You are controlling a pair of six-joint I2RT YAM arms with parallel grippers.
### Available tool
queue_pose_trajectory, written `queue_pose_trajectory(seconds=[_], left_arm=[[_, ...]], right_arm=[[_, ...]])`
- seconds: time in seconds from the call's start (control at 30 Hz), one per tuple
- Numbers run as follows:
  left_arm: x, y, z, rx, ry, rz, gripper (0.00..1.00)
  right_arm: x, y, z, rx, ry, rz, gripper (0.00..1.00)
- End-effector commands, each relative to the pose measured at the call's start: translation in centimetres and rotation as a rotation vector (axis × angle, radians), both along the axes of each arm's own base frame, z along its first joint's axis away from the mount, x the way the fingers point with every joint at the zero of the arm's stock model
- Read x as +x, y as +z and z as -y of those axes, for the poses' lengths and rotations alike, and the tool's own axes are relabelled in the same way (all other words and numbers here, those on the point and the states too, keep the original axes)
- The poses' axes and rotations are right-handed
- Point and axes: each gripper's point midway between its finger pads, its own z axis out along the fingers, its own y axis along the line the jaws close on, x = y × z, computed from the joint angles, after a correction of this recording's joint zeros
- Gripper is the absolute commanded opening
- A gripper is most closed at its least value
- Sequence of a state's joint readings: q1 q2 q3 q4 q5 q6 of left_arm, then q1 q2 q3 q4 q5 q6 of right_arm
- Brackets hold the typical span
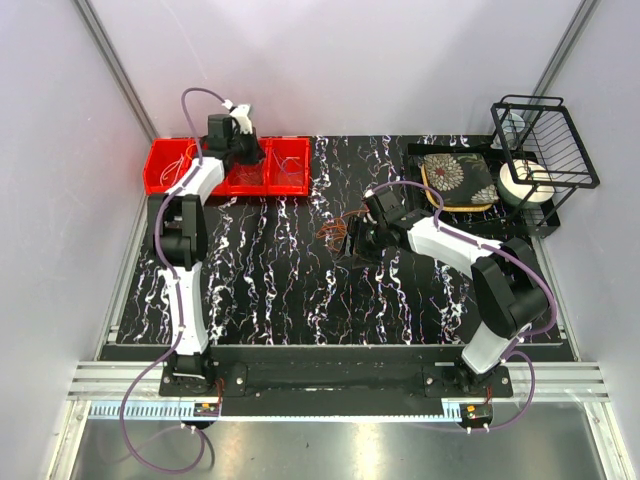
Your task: Untangle the cables
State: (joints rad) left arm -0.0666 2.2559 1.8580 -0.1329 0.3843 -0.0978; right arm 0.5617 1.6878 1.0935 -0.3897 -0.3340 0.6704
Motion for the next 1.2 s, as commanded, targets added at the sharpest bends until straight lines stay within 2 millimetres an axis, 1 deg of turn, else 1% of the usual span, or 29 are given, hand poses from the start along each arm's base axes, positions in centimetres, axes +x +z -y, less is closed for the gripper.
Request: queue_pose_trajectory(seconds=[0.0,0.1,0.13,0.2,0.23,0.27,0.3,0.33,0.37,0.4,0.47,0.5,0.57,0.6,0.67,0.7,0.73,0.77,0.8,0.83,0.87,0.9,0.93,0.97,1.0,1.03,1.1,1.13,1.17], left_arm=[[1.1,5.1,-2.4,-0.027,0.086,0.11,0.0],[1.5,5.0,-2.7,-0.022,0.1,0.106,0.0],[1.6,4.4,-2.6,-0.025,0.102,0.084,0.0],[2.2,5.1,-2.7,-0.031,0.12,0.087,0.01],[2.2,4.2,-3.0,-0.031,0.134,0.049,0.05],[2.7,5.6,-2.9,-0.046,0.15,0.061,0.11],[2.7,5.0,-3.2,-0.045,0.172,0.028,0.35],[2.8,5.5,-3.3,-0.049,0.178,0.027,0.47],[3.0,6.8,-3.3,-0.057,0.191,0.043,0.58],[2.8,7.2,-3.3,-0.063,0.194,0.036,0.66],[2.4,9.6,-3.2,-0.088,0.207,0.066,0.73],[1.9,11.8,-3.2,-0.101,0.209,0.099,0.77],[1.2,13.8,-3.2,-0.128,0.222,0.116,0.81],[0.4,16.1,-3.0,-0.143,0.219,0.148,0.82],[-0.7,17.6,-2.8,-0.163,0.225,0.154,0.87],[-2.0,20.0,-2.5,-0.17,0.218,0.189,0.89],[-2.8,19.5,-2.2,-0.166,0.219,0.171,0.94],[-3.4,20.0,-2.4,-0.154,0.24,0.179,0.95],[-5.0,21.7,-1.8,-0.151,0.236,0.2,0.96],[-5.9,20.5,-1.6,-0.128,0.236,0.172,0.97],[-6.6,20.5,-1.5,-0.115,0.249,0.169,0.98],[-8.2,21.6,-0.6,-0.112,0.232,0.181,0.98],[-9.1,19.9,-0.1,-0.092,0.223,0.148,0.98],[-9.9,19.6,0.1,-0.081,0.227,0.142,0.98],[-11.3,20.3,1.2,-0.079,0.206,0.152,0.98],[-12.1,18.5,1.7,-0.056,0.192,0.117,0.98],[-14.0,17.9,3.2,-0.037,0.166,0.102,0.98],[-14.9,16.2,3.8,-0.023,0.152,0.063,0.97],[-15.4,15.7,4.2,-0.015,0.152,0.054,0.96]], right_arm=[[0.2,0.6,-0.1,0.02,0.012,0.02,0.6],[0.1,0.5,-0.2,0.021,0.014,0.015,0.6],[0.2,0.5,-0.2,0.022,0.013,0.013,0.6],[0.3,0.5,-0.2,0.024,0.012,0.012,0.6],[0.2,0.5,-0.3,0.024,0.015,0.011,0.6],[0.2,0.4,-0.2,0.024,0.013,0.009,0.6],[0.2,0.4,-0.2,0.023,0.012,0.01,0.6],[0.2,0.4,-0.2,0.022,0.013,0.008,0.6],[0.2,0.4,-0.2,0.023,0.012,0.01,0.6],[0.2,0.3,-0.3,0.022,0.013,0.008,0.6],[0.2,0.3,-0.2,0.021,0.012,0.007,0.6],[0.3,0.2,-0.3,0.021,0.013,0.005,0.6],[0.3,0.1,-0.4,0.022,0.014,0.002,0.6],[0.4,0.1,-0.4,0.023,0.012,0.001,0.6],[0.5,0.3,-0.5,0.025,0.014,0.007,0.6],[0.6,0.4,-0.5,0.025,0.01,0.011,0.6],[0.7,0.5,-0.5,0.025,0.008,0.015,0.6],[0.7,0.7,-0.5,0.024,0.01,0.021,0.6],[0.8,0.8,-0.4,0.021,0.006,0.029,0.6],[1.0,1.2,-0.5,0.025,0.002,0.036,0.6],[1.1,1.5,-0.4,0.025,0.001,0.046,0.6],[1.2,1.7,-0.4,0.023,-0.005,0.053,0.6],[1.4,2.2,-0.4,0.026,-0.01,0.061,0.6],[1.6,2.6,-0.5,0.03,-0.015,0.069,0.6],[1.7,3.0,-0.4,0.03,-0.024,0.075,0.6],[2.0,3.5,-0.5,0.036,-0.032,0.086,0.6],[2.3,4.3,-0.3,0.038,-0.056,0.104,0.6],[2.6,4.7,-0.3,0.038,-0.067,0.115,0.6],[2.9,5.0,-0.1,0.031,-0.086,0.131,0.6]])
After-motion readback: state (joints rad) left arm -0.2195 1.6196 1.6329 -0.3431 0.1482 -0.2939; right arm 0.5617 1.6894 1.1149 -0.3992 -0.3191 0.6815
